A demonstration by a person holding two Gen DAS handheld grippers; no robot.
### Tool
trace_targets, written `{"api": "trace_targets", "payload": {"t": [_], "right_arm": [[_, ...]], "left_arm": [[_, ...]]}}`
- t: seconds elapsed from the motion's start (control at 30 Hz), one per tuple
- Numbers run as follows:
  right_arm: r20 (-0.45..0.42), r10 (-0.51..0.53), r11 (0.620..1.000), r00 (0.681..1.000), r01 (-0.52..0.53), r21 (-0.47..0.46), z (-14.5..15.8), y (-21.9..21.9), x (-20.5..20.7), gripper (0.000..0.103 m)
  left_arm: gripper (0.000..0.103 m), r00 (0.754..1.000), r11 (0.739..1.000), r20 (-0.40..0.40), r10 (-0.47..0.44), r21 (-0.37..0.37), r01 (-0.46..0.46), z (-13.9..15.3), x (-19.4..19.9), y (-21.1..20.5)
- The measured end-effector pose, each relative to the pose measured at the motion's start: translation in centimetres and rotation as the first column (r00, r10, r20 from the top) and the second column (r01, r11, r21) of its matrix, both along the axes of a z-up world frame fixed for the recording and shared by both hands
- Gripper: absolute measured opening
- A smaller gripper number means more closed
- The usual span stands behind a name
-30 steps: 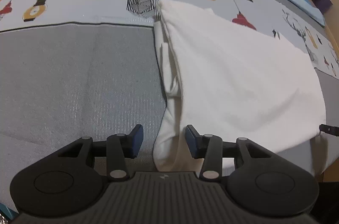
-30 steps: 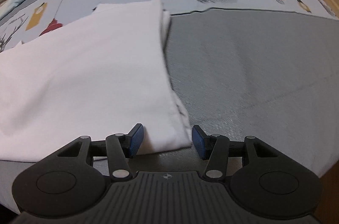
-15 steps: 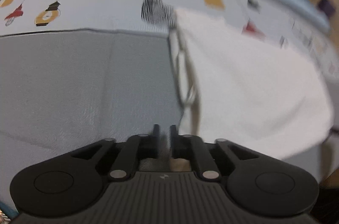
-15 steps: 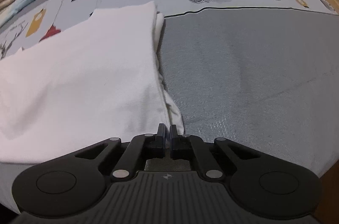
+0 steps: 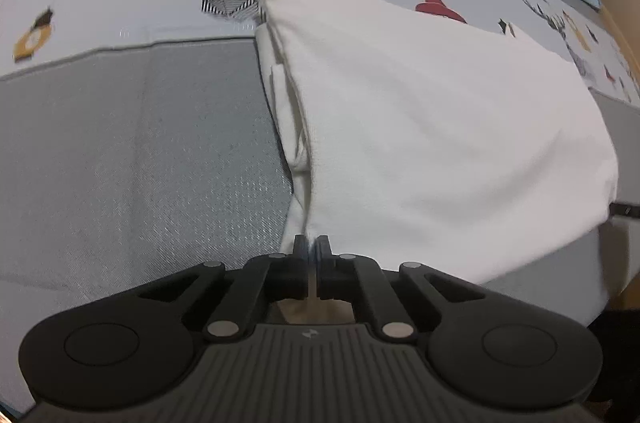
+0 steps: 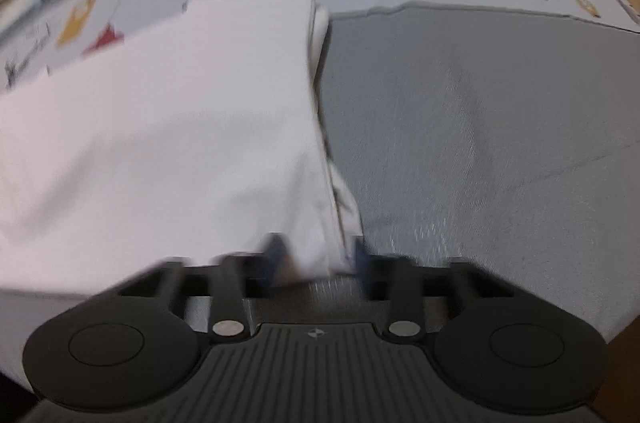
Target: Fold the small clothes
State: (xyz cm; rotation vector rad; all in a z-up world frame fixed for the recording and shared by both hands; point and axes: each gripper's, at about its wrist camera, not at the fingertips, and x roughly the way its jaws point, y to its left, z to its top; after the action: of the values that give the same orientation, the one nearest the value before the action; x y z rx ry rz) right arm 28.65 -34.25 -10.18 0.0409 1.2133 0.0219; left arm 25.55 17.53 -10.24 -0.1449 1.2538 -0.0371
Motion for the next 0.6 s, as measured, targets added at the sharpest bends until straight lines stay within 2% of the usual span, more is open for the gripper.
{"api": "trace_targets", "payload": {"t": [0.1, 0.17, 0.23, 0.3, 0.33, 0.4, 0.43, 0.47, 0.5, 0.53, 0.6], "right_arm": [[0.01, -0.037, 0.999, 0.999, 0.037, 0.033, 0.3, -0.8, -0.1, 0.002], [0.001, -0.062, 0.998, 0.998, 0.061, 0.014, 0.1, -1.2, -0.2, 0.002], [-0.013, -0.083, 0.997, 0.996, 0.083, 0.006, -0.2, -1.5, -0.2, 0.002], [-0.004, -0.09, 0.996, 0.996, 0.09, 0.007, 0.0, -1.5, -0.2, 0.003], [0.009, -0.098, 0.995, 0.995, 0.098, 0.003, 0.1, -1.6, -0.1, 0.003], [0.055, -0.119, 0.993, 0.991, 0.12, -0.009, 0.8, -1.7, -0.2, 0.005], [0.082, -0.13, 0.991, 0.988, 0.131, -0.01, 1.3, -1.8, -0.3, 0.007], [0.107, -0.14, 0.99, 0.984, 0.141, -0.004, 1.7, -1.9, -0.4, 0.02], [0.132, -0.153, 0.988, 0.979, 0.154, 0.005, 2.1, -2.0, -0.5, 0.034], [0.156, -0.165, 0.986, 0.974, 0.166, 0.01, 2.5, -2.0, -0.6, 0.038], [0.186, -0.175, 0.984, 0.967, 0.174, 0.023, 3.0, -2.1, -0.6, 0.04]], "left_arm": [[0.001, 1.0, 1.0, 0.004, 0.005, -0.008, -0.005, 0.1, -0.2, 0.4], [0.0, 1.0, 1.0, -0.01, 0.017, -0.006, -0.017, -0.1, -0.2, 0.7], [0.0, 0.999, 0.999, -0.026, 0.029, 0.028, -0.028, -0.2, -0.1, 0.8], [0.003, 0.997, 0.997, -0.019, 0.073, 0.002, -0.073, 0.1, 0.0, 1.7], [0.009, 0.995, 0.994, 0.002, 0.102, -0.023, -0.102, 0.4, 0.1, 2.1], [0.028, 0.987, 0.986, 0.038, 0.153, -0.069, -0.15, 1.2, 0.1, 3.1], [0.042, 0.982, 0.98, 0.052, 0.181, -0.088, -0.176, 1.5, 0.2, 3.4], [0.048, 0.978, 0.976, 0.059, 0.2, -0.1, -0.194, 1.7, 0.4, 3.4], [0.049, 0.975, 0.972, 0.062, 0.214, -0.113, -0.206, 1.7, 0.6, 3.4], [0.051, 0.973, 0.968, 0.062, 0.224, -0.127, -0.215, 1.8, 0.8, 3.4], [0.061, 0.969, 0.962, 0.058, 0.239, -0.152, -0.228, 1.9, 1.2, 3.1]]}}
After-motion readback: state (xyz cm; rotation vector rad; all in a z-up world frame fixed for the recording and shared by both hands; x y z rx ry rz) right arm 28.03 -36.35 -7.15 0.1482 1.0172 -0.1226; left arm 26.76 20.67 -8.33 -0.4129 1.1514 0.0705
